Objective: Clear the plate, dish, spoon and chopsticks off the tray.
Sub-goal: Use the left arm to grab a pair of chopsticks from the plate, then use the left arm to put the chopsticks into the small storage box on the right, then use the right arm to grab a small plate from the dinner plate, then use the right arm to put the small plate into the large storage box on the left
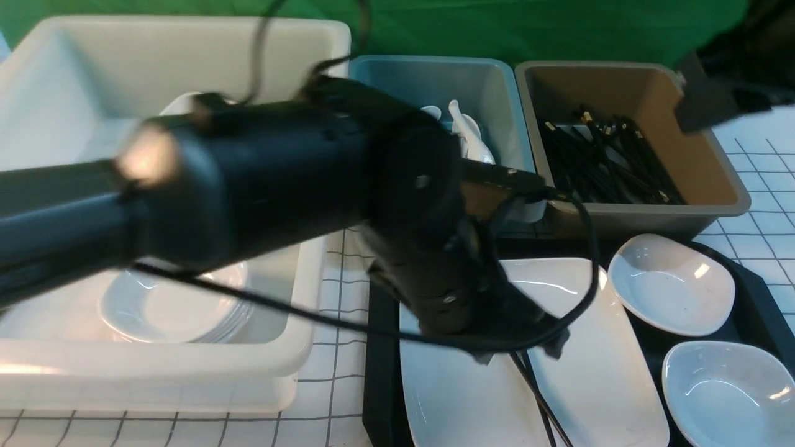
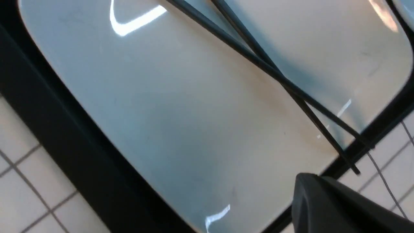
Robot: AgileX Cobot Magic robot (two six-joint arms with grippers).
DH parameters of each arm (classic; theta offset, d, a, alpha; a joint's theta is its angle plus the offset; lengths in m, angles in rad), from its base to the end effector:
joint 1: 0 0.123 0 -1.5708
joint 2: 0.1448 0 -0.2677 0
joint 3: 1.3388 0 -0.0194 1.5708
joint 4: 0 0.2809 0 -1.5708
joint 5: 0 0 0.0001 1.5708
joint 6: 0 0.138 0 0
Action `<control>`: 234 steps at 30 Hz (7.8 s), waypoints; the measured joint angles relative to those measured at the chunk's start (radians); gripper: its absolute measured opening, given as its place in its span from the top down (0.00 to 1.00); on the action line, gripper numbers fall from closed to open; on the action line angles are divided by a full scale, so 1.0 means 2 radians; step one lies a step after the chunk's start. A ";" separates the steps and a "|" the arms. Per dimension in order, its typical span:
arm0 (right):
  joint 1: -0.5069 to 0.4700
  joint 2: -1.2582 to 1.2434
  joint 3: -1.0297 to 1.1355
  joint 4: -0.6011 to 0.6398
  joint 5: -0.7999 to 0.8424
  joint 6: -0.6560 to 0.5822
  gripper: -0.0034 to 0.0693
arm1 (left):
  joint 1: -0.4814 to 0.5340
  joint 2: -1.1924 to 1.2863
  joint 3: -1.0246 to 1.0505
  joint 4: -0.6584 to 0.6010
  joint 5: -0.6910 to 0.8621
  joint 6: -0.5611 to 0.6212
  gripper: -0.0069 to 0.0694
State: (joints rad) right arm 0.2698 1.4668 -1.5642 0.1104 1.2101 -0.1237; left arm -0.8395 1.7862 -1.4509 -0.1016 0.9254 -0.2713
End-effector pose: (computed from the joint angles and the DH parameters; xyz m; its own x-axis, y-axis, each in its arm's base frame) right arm 0.3382 0.1083 0.3438 -0.7933 -0.3066 -0.5260 -0.3852 0.9218 0.0437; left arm 0.2754 -0.3237 0.1966 -0.8305 0.4384 -0.3435 0.5203 0.8308 -0.1976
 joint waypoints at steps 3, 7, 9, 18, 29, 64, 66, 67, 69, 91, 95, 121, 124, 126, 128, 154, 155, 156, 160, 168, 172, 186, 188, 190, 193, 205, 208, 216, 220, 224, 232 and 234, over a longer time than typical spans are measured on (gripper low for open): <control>0.000 -0.056 0.057 0.000 -0.008 0.008 0.70 | 0.000 0.054 -0.061 0.034 0.024 -0.041 0.83; 0.000 -0.111 0.109 0.000 -0.017 0.009 0.69 | 0.003 0.116 -0.129 0.066 0.047 -0.076 0.67; 0.000 -0.139 0.128 0.000 -0.022 0.010 0.69 | 0.009 0.144 -0.158 0.061 0.052 -0.083 0.56; 0.000 -0.230 0.157 0.000 -0.029 0.011 0.69 | 0.045 0.226 -0.227 0.028 0.053 -0.114 0.16; 0.000 -0.256 0.164 0.000 -0.038 0.011 0.68 | 0.048 0.252 -0.232 -0.001 0.045 -0.121 0.16; 0.000 -0.256 0.166 0.000 -0.038 0.009 0.63 | 0.024 0.266 -0.260 0.047 0.090 -0.080 0.80; 0.000 -0.256 0.166 0.000 -0.038 0.009 0.63 | 0.024 0.270 -0.277 0.035 0.100 -0.064 0.80; 0.000 -0.256 0.166 0.000 -0.038 0.009 0.63 | 0.024 0.271 -0.292 0.027 0.107 -0.056 0.80; 0.000 -0.256 0.166 0.000 -0.038 0.009 0.63 | 0.024 0.271 -0.315 0.005 0.116 -0.038 0.80; 0.000 -0.271 0.167 -0.001 -0.057 0.010 0.63 | 0.018 0.282 -0.513 0.062 -0.289 0.082 0.80; 0.000 -0.289 0.167 -0.002 -0.070 0.010 0.63 | 0.029 0.309 -0.513 0.092 -0.419 0.082 0.80; 0.000 -0.325 0.167 -0.009 -0.106 0.008 0.63 | 0.059 0.340 -0.508 0.099 -0.272 0.079 0.14; 0.000 -0.325 0.167 -0.012 -0.093 0.008 0.63 | 0.057 0.293 -0.508 0.088 -0.149 0.079 0.34; 0.000 -0.324 0.167 -0.019 -0.081 0.007 0.63 | 0.053 0.265 -0.508 0.086 -0.072 0.088 0.59; 0.000 -0.320 0.167 -0.031 -0.065 -0.009 0.63 | 0.049 0.239 -0.508 0.084 0.005 0.111 0.80; 0.000 -0.149 0.465 -0.044 -0.184 -0.095 0.20 | -0.002 -0.119 0.005 -0.046 -0.032 0.210 0.92; 0.000 -0.140 0.468 -0.044 -0.198 -0.097 0.19 | -0.002 -0.137 0.042 -0.056 -0.052 0.220 0.92; 0.000 -0.136 0.469 -0.044 -0.203 -0.097 0.19 | -0.002 -0.147 0.056 -0.062 -0.065 0.225 0.92; 0.014 -0.106 0.469 -0.044 -0.219 -0.105 0.19 | -0.002 -0.183 0.126 -0.077 -0.108 0.234 0.91; 0.043 -0.032 0.469 -0.063 -0.242 -0.099 0.20 | -0.002 -0.200 0.168 -0.080 -0.118 0.237 0.91; 0.044 -0.006 0.469 -0.095 -0.246 -0.076 0.29 | -0.002 -0.200 0.168 -0.080 -0.116 0.237 0.91; 0.046 -0.004 0.426 -0.107 -0.199 -0.073 0.71 | -0.002 -0.200 0.169 -0.080 -0.134 0.237 0.91; 0.046 -0.021 0.396 -0.104 -0.156 -0.069 0.80 | -0.001 -0.200 0.169 -0.080 -0.149 0.237 0.91; 0.046 -0.042 0.372 -0.106 -0.119 -0.062 0.88 | -0.001 -0.200 0.169 -0.081 -0.160 0.237 0.91; 0.046 -0.088 0.329 -0.100 -0.074 -0.056 0.89 | -0.001 -0.200 0.169 -0.081 -0.187 0.237 0.91; 0.060 -0.138 0.139 0.086 -0.067 -0.145 0.89 | 0.115 -0.224 0.108 -0.078 -0.187 0.225 0.91; 0.112 -0.095 0.082 0.122 -0.088 -0.164 0.89 | 0.196 -0.257 0.101 -0.078 -0.150 0.224 0.91; 0.262 0.104 -0.102 0.124 -0.132 -0.175 0.89 | 0.372 -0.338 0.118 -0.079 -0.065 0.224 0.91; 0.302 0.205 -0.202 0.119 -0.135 -0.172 0.89 | 0.421 -0.379 0.151 -0.079 -0.056 0.224 0.91; 0.328 0.291 -0.290 0.104 -0.136 -0.160 0.89 | 0.457 -0.416 0.192 -0.079 -0.050 0.218 0.91; 0.365 0.402 -0.349 0.037 -0.137 -0.136 0.88 | 0.493 -0.450 0.263 -0.079 -0.047 0.212 0.91; 0.369 0.413 -0.349 0.032 -0.142 -0.136 0.85 | 0.493 -0.451 0.269 -0.080 -0.046 0.212 0.91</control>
State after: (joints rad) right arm 1.0081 2.2935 -2.2630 0.1741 0.9270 -0.3957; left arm 0.1473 0.8845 -0.9133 -0.2612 0.8339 0.1517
